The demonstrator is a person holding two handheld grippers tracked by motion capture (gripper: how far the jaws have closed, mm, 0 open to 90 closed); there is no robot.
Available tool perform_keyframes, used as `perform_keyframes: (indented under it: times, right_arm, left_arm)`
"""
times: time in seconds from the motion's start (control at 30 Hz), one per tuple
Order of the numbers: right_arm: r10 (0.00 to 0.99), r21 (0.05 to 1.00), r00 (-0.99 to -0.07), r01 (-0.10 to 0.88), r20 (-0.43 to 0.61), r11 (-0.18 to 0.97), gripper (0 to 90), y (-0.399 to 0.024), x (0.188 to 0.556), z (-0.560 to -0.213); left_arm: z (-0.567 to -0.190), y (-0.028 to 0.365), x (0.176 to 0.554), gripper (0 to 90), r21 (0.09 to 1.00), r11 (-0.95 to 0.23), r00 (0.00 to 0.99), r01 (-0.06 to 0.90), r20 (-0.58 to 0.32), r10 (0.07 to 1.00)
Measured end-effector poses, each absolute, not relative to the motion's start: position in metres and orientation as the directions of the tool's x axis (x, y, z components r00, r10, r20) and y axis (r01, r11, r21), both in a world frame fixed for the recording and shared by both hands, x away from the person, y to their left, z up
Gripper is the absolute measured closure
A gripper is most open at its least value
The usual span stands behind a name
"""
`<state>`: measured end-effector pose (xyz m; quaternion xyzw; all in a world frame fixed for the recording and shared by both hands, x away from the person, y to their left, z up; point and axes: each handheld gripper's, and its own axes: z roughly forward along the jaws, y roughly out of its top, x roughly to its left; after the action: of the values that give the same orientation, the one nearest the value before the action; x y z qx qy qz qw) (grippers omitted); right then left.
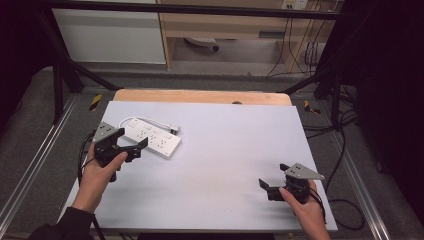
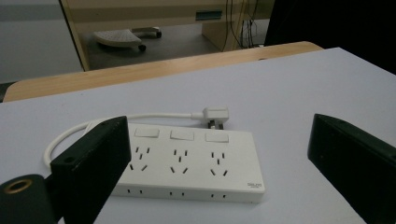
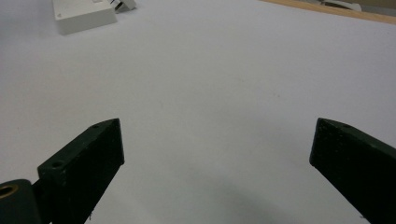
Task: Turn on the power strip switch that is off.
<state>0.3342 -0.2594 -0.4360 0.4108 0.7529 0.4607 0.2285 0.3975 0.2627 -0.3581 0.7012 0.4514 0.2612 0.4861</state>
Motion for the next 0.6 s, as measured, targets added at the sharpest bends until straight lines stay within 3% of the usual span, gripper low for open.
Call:
perform_keyframes:
  times: [0.6]
  right_arm:
    - [0.831, 0.884, -0.555, 0.407, 0.04, 0.229, 3.5, -0.261, 0.334, -0.435]
  left_arm:
    - [-0.356, 0.247, 0.419, 6.3, 0.914, -0.136, 0.461, 0.383, -0.061, 0.885]
